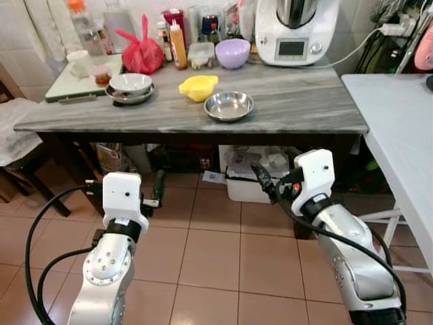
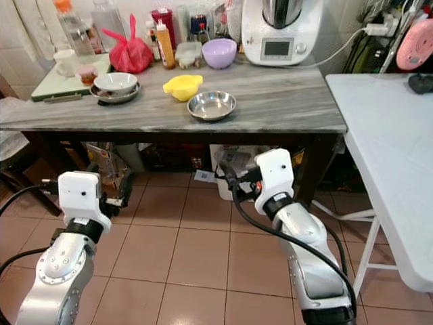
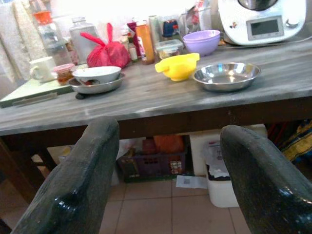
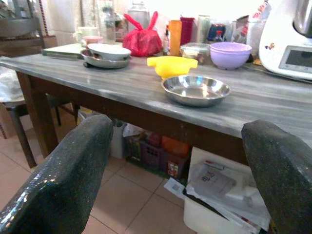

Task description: Setting the table

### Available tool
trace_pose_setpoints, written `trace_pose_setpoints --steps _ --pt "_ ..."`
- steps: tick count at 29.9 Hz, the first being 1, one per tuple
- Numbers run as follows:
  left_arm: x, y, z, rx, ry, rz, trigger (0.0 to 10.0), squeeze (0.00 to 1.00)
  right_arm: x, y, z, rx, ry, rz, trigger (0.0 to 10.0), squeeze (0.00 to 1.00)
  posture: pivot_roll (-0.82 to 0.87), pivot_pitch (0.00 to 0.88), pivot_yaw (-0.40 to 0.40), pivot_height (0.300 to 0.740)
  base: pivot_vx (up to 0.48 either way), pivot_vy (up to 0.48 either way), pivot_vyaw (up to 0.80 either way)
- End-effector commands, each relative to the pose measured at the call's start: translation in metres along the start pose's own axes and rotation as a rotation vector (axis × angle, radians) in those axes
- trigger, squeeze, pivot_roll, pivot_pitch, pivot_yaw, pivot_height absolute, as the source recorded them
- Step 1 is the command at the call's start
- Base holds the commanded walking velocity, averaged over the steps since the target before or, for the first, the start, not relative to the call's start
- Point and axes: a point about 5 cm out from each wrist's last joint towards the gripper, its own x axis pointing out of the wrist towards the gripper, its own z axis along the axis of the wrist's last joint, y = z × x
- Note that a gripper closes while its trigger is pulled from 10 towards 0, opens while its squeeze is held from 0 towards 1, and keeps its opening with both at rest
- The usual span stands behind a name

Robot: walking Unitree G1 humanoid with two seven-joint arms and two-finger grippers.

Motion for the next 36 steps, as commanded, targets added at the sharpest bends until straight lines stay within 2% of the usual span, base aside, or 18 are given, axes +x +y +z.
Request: trace_pose_setpoints --steps 1,19,26,36 --pt "0.0026 0.001 -0.0005 0.001 0.003 -0.007 10.0 0.0 0.0017 0.0011 0.0011 -0.005 -0.001 0.006 10.0 0.0 -0.09 0.034 0.074 0.74 0.0 0.0 -0.59" --pt "0.0033 -0.0034 -0.0029 -0.006 0.014 -0.029 10.0 0.0 0.0004 0.002 -0.0006 -0.001 0.006 0.003 10.0 0.0 -0.1 0.041 0.08 0.74 0.0 0.0 -0.55" --pt "0.0028 -0.0027 -0.0034 -0.01 0.017 -0.032 10.0 0.0 0.001 0.0029 -0.0007 0.006 0.008 -0.002 10.0 0.0 -0.1 0.042 0.082 0.74 0.0 -0.334 0.0" --pt "0.0035 -0.0036 -0.0037 -0.005 0.02 -0.046 10.0 0.0 0.0011 0.0035 -0.0024 0.014 0.017 -0.006 10.0 0.0 -0.1 0.04 0.089 0.74 0.0 -0.364 -0.62"
